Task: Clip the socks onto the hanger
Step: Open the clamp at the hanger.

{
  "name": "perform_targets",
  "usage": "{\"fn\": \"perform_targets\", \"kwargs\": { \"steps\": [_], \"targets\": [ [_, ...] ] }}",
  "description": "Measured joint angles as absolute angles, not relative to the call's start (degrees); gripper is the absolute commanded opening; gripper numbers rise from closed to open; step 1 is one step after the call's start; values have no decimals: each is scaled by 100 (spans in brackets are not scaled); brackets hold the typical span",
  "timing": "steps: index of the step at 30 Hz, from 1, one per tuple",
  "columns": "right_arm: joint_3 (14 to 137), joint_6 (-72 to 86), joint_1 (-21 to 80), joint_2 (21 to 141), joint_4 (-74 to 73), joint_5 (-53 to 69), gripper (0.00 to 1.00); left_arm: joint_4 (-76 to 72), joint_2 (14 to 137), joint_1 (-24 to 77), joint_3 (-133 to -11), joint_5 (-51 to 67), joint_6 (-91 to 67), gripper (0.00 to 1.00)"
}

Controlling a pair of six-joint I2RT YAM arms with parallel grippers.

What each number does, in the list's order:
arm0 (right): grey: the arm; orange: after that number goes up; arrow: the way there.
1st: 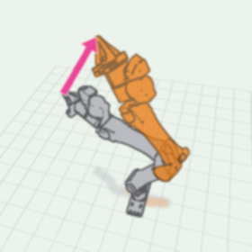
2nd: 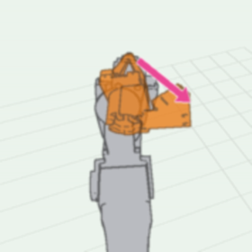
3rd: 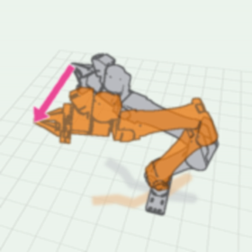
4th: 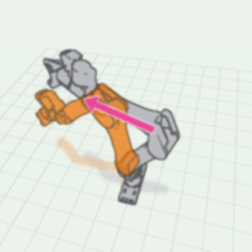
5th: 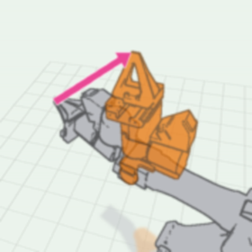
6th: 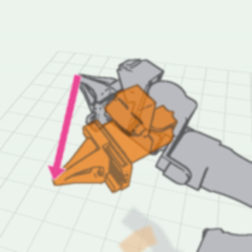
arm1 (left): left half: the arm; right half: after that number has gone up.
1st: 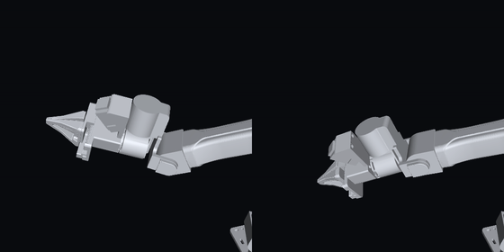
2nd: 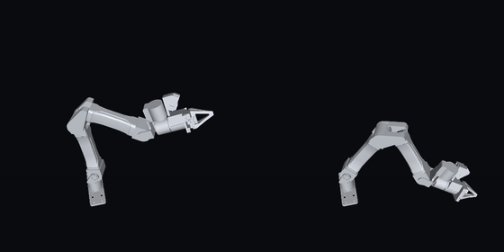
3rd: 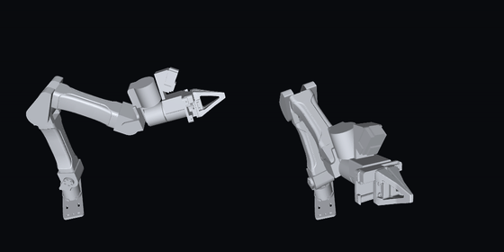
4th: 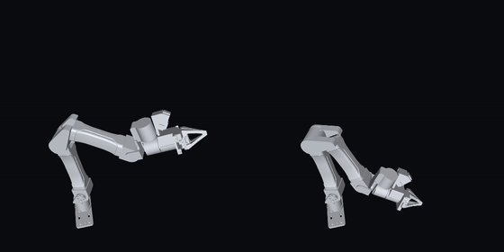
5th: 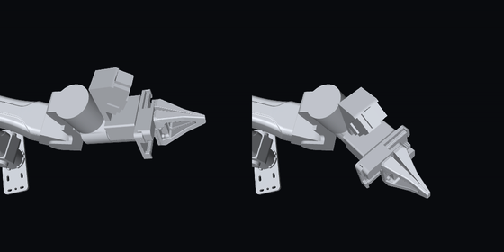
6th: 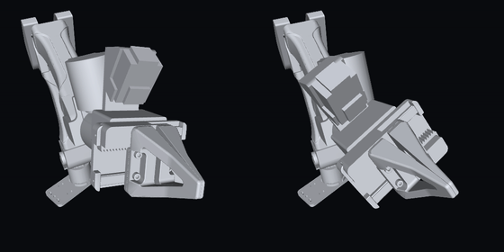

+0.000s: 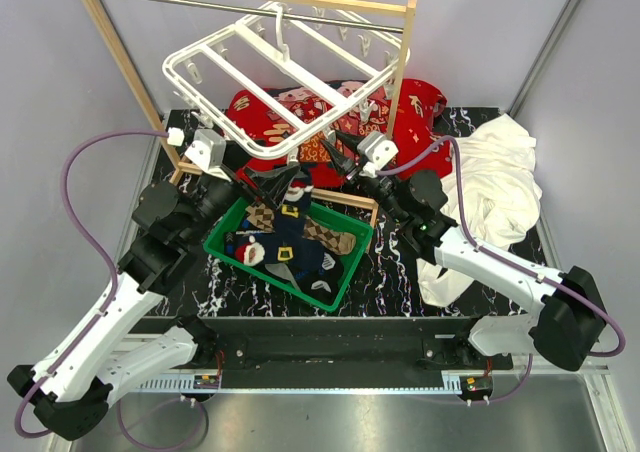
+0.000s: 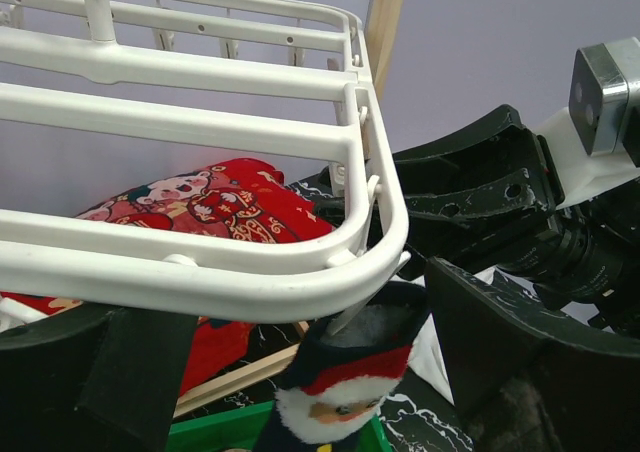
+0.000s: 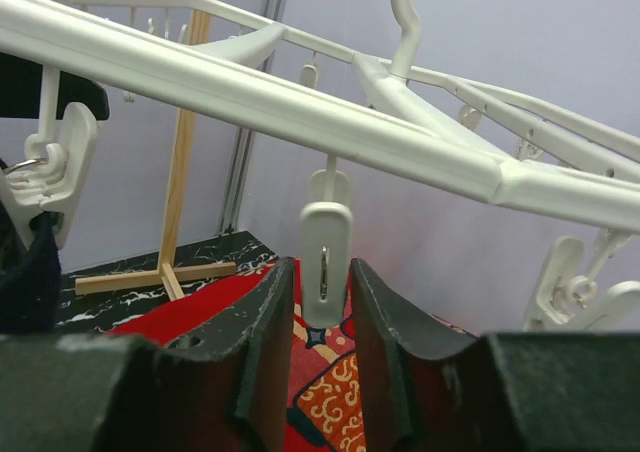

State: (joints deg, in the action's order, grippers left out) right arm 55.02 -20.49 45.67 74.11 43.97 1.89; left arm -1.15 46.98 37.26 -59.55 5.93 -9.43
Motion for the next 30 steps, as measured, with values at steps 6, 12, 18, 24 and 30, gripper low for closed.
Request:
{"fn": "perform_targets", "kwargs": {
  "steps": [6,12,18,24,30],
  "targets": [
    [5461,-1979,4565,7408,4427,301,14,-67,4698,3726,-5957,576,-943,96],
    [5430,-1728,4556,7260,4136,528,5,80,4694,3726,-6047,648,-880,97],
    [5717,-1177,4556,7046,3382,829,3,296,4410,3726,-6051,941,-552,99],
    [6475,-718,4593,7094,2340,978,4,725,3804,3726,-6139,1232,-263,99],
    [6960,-670,4797,7404,1817,952,5,1098,3712,3726,-6521,1780,-294,99]
  ]
}}
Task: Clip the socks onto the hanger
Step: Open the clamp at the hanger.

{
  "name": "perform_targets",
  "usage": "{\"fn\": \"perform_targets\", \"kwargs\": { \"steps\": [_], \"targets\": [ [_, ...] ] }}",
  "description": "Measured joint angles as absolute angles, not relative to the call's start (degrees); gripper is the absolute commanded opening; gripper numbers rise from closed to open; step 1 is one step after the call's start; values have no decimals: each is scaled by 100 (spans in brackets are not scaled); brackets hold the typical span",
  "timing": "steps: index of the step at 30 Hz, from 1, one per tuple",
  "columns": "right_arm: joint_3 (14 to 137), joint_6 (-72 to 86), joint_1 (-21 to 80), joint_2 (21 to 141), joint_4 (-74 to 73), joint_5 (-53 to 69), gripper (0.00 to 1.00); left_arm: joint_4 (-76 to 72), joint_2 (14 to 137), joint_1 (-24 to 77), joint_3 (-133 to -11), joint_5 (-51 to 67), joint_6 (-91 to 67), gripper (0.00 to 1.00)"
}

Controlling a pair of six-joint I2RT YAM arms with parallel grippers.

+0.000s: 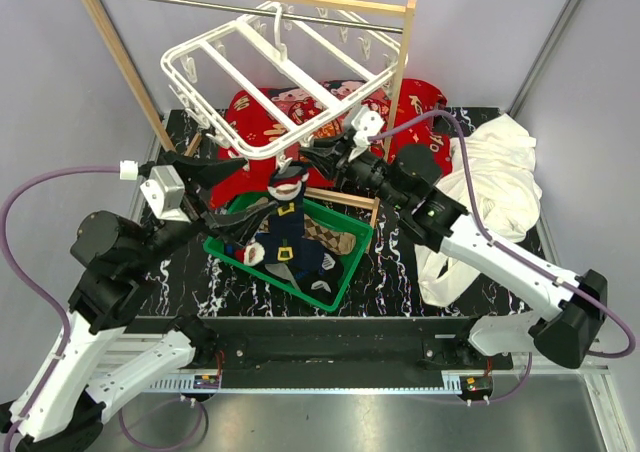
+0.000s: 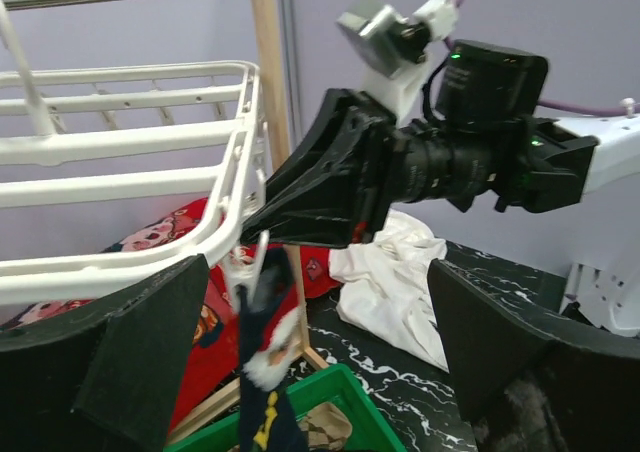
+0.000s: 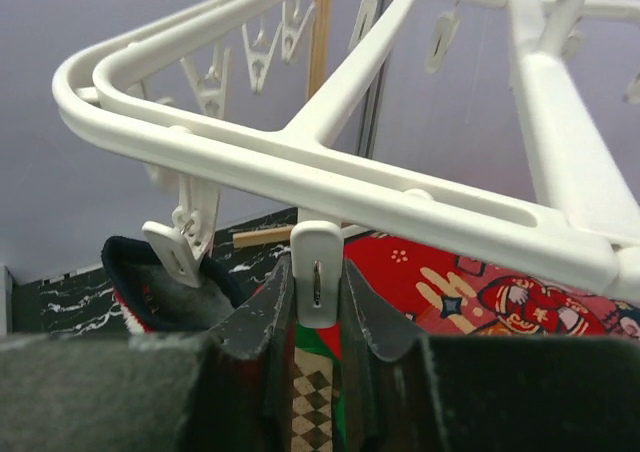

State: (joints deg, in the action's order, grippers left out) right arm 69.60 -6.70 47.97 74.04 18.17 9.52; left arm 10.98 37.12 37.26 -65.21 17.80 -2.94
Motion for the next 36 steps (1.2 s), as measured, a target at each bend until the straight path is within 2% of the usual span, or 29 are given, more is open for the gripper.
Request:
{"fn": "perform_targets", "kwargs": {
  "steps": [7,23,30,36],
  "targets": [
    [7422,-718,4845,8182,1507,974,5,1149,3946,3726,-6541,1772,-537,99],
    [9080,-803,5022,9555,1380,1538,5,1345,3861,3726,-6407,-231,-639,96],
    [9065,-720,5201,9614,1459,1575,6,1341,3876,3726,-6396,-1039,-871,90],
    [8534,-528,5221,9435,1610,1498,7,1365,4080,3726,-6438,-1413,-1225,87]
  ]
}}
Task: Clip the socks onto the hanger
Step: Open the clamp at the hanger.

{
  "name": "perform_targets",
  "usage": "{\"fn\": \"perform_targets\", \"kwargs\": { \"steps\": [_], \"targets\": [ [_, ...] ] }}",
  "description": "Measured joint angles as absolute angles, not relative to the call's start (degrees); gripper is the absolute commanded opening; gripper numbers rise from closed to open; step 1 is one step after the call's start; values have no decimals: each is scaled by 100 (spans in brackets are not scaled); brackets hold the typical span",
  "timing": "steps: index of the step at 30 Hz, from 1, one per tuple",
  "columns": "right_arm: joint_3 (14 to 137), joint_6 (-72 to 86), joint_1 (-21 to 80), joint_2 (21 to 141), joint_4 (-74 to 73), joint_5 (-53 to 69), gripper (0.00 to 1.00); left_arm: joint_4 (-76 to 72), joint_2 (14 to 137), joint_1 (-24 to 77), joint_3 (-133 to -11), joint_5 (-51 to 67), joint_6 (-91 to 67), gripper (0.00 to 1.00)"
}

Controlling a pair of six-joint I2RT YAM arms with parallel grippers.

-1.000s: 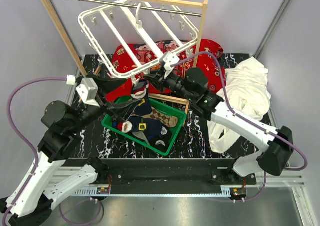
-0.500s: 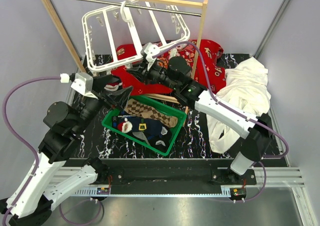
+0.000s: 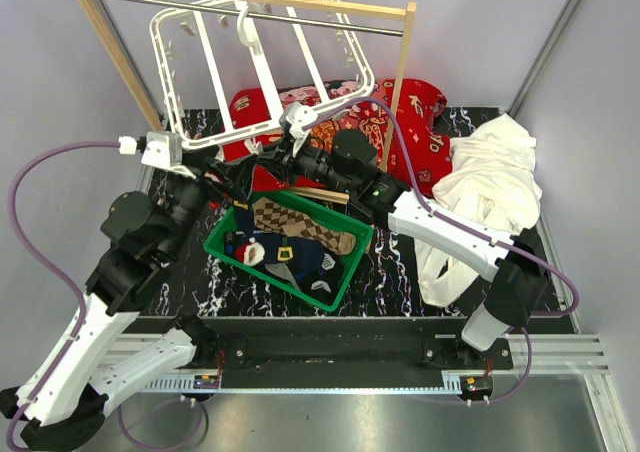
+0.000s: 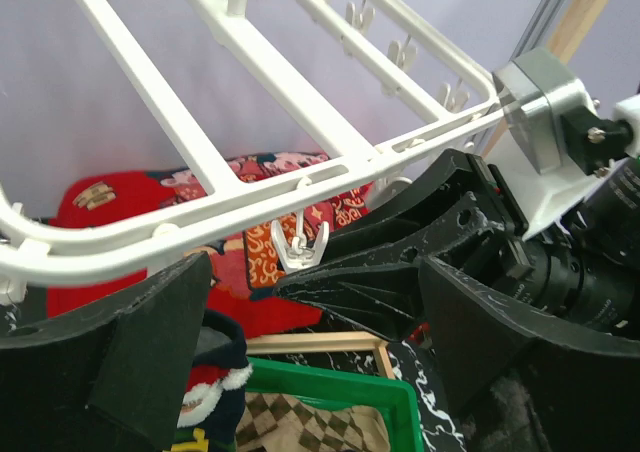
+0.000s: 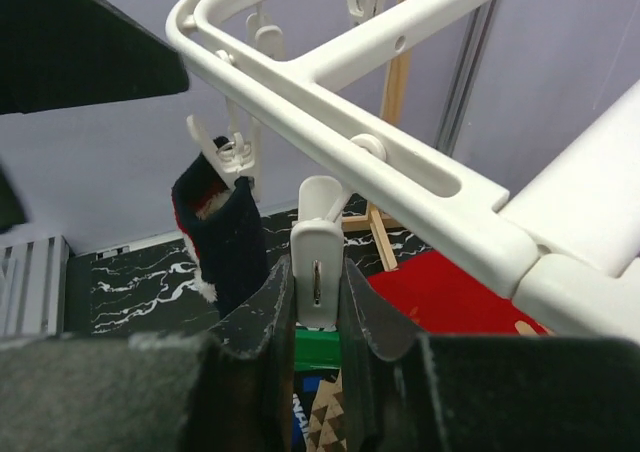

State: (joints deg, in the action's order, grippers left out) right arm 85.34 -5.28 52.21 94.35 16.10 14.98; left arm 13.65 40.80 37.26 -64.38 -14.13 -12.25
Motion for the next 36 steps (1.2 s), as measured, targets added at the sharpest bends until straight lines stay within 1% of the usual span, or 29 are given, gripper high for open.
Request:
{"fn": "perform_targets", "kwargs": {
  "steps": [4,12,18,26,30,36],
  "targets": [
    [8296,-438,5218,9225,1684,1444,8,1448,4434,3726,-6573,-1376,-1470,86],
    [8230,-401,5221,9083,1717,1468,8,1629,4856,3736,-6799,-1380,-1769,86],
    [8230,-401,5221,9083,1730,1496,9,1710,5046,3734,-6969,-1466,-1909,83],
    [8232,-403,5221,9080,1791,1651,9,1785,5223,3583,-7070,-1667,-2104,72],
    [8232,-405,5218,9080,1787,1675,9,1793,5256,3341,-7072,-1428,-2268,63],
    [8232,-403,5218,9080,1774,1721,9,1752,5262,3201,-7072,-1007,-2346,62]
  ]
}}
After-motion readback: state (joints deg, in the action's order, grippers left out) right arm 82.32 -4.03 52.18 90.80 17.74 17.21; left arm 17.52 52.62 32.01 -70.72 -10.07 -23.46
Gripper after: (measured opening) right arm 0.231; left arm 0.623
